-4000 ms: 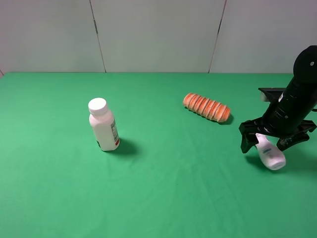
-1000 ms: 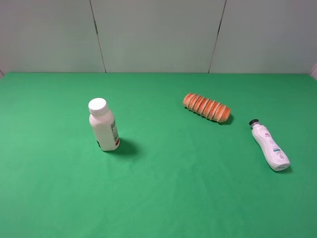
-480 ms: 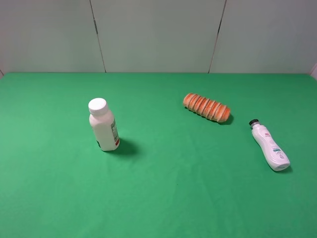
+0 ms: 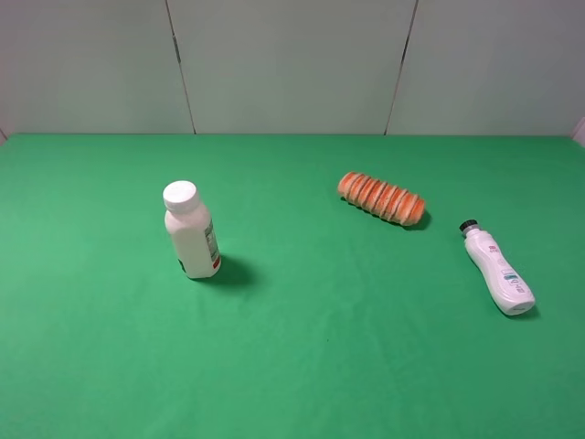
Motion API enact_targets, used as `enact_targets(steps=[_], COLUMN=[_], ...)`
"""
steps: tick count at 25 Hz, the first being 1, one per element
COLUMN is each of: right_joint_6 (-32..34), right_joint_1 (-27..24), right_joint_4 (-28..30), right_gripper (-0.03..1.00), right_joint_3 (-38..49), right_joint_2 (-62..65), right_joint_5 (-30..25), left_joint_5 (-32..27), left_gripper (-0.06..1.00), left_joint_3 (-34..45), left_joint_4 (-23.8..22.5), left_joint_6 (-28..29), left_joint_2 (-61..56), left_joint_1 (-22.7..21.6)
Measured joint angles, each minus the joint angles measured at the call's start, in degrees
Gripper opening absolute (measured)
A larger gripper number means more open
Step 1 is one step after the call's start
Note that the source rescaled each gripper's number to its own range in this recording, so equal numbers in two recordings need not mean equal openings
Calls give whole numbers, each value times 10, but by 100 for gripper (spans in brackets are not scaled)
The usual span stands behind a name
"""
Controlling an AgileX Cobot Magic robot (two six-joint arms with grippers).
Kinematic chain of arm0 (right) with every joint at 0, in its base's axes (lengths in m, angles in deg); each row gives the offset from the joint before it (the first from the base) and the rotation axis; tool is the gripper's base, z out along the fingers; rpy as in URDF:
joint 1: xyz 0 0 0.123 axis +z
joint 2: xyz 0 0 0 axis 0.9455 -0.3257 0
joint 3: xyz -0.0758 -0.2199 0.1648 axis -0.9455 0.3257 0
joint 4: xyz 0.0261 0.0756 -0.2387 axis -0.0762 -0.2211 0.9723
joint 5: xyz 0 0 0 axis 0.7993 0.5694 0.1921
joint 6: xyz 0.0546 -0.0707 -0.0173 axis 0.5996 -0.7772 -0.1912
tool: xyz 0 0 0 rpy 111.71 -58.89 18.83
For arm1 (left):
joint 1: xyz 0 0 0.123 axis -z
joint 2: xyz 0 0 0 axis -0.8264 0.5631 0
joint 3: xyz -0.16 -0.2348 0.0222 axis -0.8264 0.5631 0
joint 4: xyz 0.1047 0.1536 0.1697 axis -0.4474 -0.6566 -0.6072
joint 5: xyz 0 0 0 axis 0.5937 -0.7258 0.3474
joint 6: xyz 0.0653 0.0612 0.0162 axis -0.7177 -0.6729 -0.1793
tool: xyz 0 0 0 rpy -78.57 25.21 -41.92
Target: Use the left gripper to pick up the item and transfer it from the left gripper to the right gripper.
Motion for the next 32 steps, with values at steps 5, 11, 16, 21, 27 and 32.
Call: enact_targets(steps=[5, 11, 16, 21, 27, 32], right_joint_6=[0, 0, 0, 0, 0, 0], right_joint_1=[-9, -9, -9, -9, -9, -9], right_joint_4=[0, 0, 0, 0, 0, 0], right_gripper=[100, 100, 100, 100, 100, 100], right_joint_3=[0, 0, 0, 0, 0, 0], right_joint_2=[1, 1, 1, 1, 1, 1], right_joint_5=[0, 0, 0, 0, 0, 0], left_joint_5=[0, 0, 0, 0, 0, 0], left_gripper=[100, 100, 100, 100, 100, 100], left_joint_3=[0, 0, 0, 0, 0, 0], left_joint_4=[0, 0, 0, 0, 0, 0], left_joint_6=[0, 0, 0, 0, 0, 0], left_joint_2=[0, 0, 0, 0, 0, 0], left_joint_1=[0, 0, 0, 0, 0, 0])
